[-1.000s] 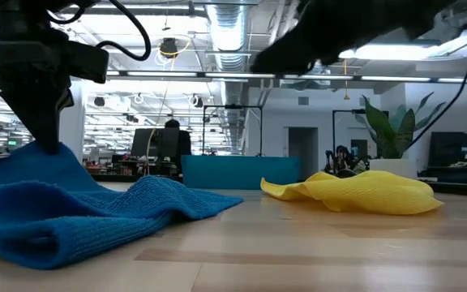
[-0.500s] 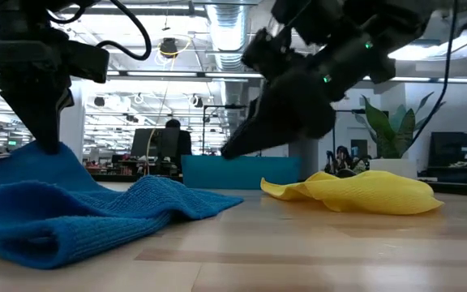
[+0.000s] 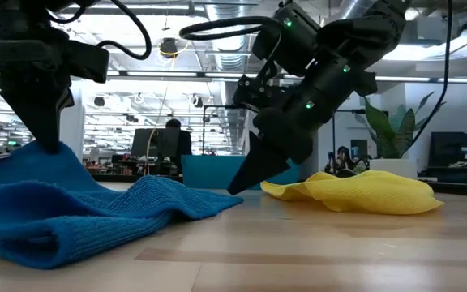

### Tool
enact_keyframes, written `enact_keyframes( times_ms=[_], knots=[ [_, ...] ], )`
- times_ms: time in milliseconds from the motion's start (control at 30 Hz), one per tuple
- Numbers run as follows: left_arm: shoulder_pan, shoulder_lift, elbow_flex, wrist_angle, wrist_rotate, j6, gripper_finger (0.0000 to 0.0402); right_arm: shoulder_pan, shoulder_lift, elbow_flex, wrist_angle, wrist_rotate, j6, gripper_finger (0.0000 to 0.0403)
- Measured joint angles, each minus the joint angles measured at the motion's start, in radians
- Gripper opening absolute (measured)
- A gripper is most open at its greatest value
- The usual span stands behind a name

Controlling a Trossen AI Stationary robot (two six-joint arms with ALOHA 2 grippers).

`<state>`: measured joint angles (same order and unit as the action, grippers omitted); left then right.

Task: Roll microfiber towels into tight, uniform cylinder then place into a basket
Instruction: Fold the blue towel

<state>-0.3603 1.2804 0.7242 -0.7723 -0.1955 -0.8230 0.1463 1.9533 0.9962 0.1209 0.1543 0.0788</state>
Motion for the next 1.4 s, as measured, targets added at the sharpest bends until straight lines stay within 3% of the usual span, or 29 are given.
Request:
enact_keyframes(
  times_ms=[667, 800, 1033, 1167, 1400],
  knots=[
    [-0.001, 0.0, 0.0, 0.095, 0.06, -0.037, 0.0003, 0.01, 0.038, 0.003, 0.025, -0.025, 0.052, 0.0231],
    [-0.001, 0.0, 0.0, 0.092, 0.06, -0.036, 0.0004, 0.0, 0.043, 0.005, 0.001, -0.058, 0.057, 0.0191],
    [-0.001, 0.0, 0.0, 0.039, 0.055, 0.009, 0.0004, -0.018, 0.038, 0.003, -0.01, -0.082, 0.086, 0.0073],
    [-0.001, 0.0, 0.0, -0.001, -0.014, -0.002, 0.0004, -0.024, 0.038, 0.015, -0.035, -0.095, 0.071, 0.0016],
    [-0.002, 0.0, 0.0, -0.02, -0.055, 0.053, 0.0002, -0.001, 0.044, 0.135, -0.25, -0.091, 0.044, 0.0021]
  ],
)
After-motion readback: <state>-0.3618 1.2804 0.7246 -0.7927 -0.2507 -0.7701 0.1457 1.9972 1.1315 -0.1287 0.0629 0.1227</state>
